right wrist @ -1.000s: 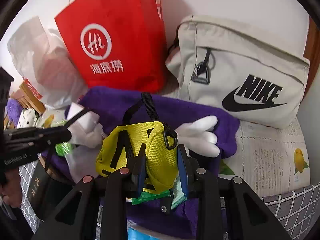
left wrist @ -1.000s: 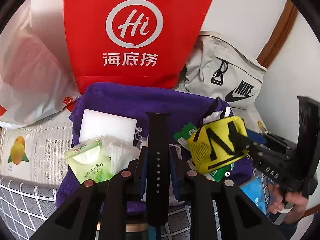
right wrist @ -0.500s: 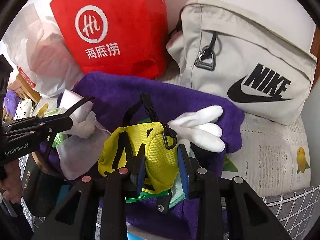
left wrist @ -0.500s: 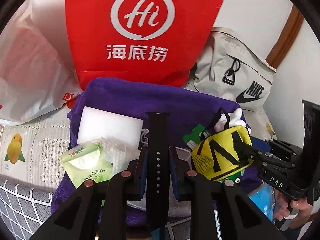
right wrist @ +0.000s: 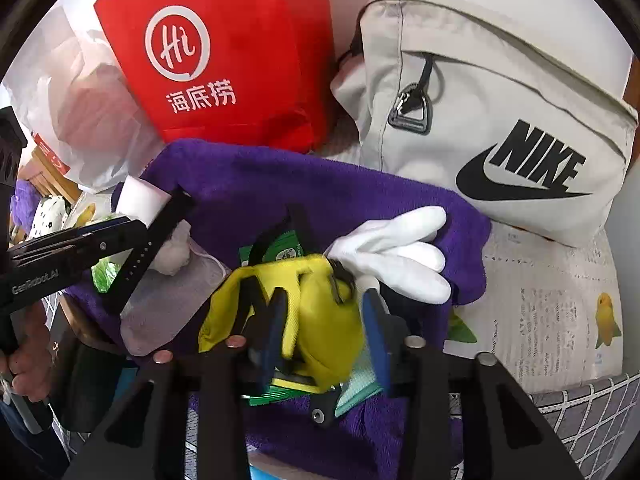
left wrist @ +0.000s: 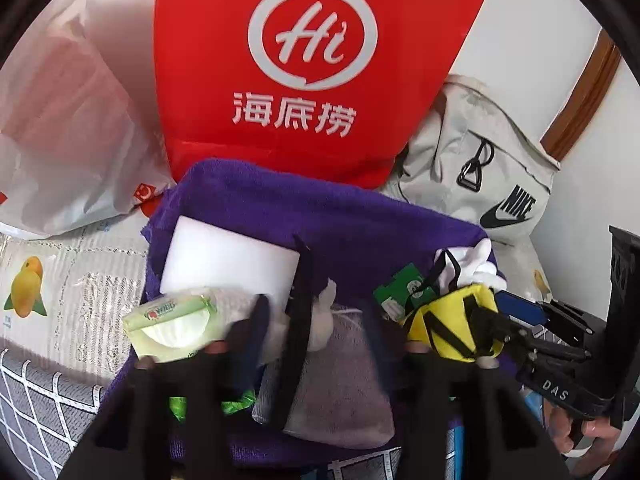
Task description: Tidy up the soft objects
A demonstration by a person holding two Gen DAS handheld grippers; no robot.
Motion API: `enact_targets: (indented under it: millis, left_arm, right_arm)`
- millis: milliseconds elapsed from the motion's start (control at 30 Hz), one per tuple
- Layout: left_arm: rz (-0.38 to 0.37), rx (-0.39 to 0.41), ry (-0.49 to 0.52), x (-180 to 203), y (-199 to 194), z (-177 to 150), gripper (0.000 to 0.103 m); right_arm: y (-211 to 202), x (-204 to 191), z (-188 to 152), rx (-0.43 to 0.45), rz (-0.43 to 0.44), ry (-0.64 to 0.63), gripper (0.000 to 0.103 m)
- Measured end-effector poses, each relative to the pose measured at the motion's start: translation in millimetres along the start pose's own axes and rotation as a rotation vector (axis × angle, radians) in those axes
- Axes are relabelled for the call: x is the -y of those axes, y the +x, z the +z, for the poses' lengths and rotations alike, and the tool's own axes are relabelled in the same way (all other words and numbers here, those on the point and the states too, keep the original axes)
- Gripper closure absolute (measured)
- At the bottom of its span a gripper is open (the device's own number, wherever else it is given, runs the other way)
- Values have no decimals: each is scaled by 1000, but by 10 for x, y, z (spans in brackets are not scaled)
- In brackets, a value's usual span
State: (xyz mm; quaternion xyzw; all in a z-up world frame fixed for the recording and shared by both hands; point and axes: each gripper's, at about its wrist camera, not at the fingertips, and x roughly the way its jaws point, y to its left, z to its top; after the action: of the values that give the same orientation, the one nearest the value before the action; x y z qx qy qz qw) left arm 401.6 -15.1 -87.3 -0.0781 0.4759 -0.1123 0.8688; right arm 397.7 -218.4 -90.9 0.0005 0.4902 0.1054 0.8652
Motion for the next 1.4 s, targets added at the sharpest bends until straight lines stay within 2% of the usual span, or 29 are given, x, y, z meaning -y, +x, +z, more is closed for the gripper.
enact_targets:
  millis: [167, 267, 367, 433, 533, 633, 667, 733, 833, 1167, 1400]
  left_arm:
    - [6, -5, -7, 3, -95, 21, 50]
    - [45, -11, 22, 58, -180, 25, 48]
    - [93, -3, 78, 151, -295, 12, 45]
    - [100, 16, 105, 207, -416, -7, 38]
    - [94, 31, 110, 280, -594, -68, 33]
    - [112, 24, 165, 391, -734, -187, 30]
    - [139, 26, 183, 432, -810, -243, 30]
    - [145, 40, 183, 461, -981, -346, 30]
    - [119, 58, 165, 462, -1238, -514, 20]
    - [119, 71, 135, 478, -1866, -1317, 15]
    - [126, 125, 121, 546, -2271, -1777, 10]
  right_arm:
    - [-100, -42, 9, 25, 7, -1, 57]
    - [-183, -106, 25, 35, -2, -14, 55]
    - [-297, -188, 10, 46, -38, -34, 45]
    - [-433, -229, -14, 80, -59, -35, 38]
    - [-670, -271, -64, 120, -58, -25, 32]
    - [-952, -341, -163, 132, -58, -35, 29]
    - [-1051, -359, -204, 146, -63, -35, 28]
    - [-1230, -387, -288, 178, -73, -26, 20]
    - [-1481, -416, -468, 217, -80, 7, 16]
    - [-1915, -604, -1222, 213, -65, 57, 10]
    - [-2164, -820, -1659, 206, -64, 40, 6]
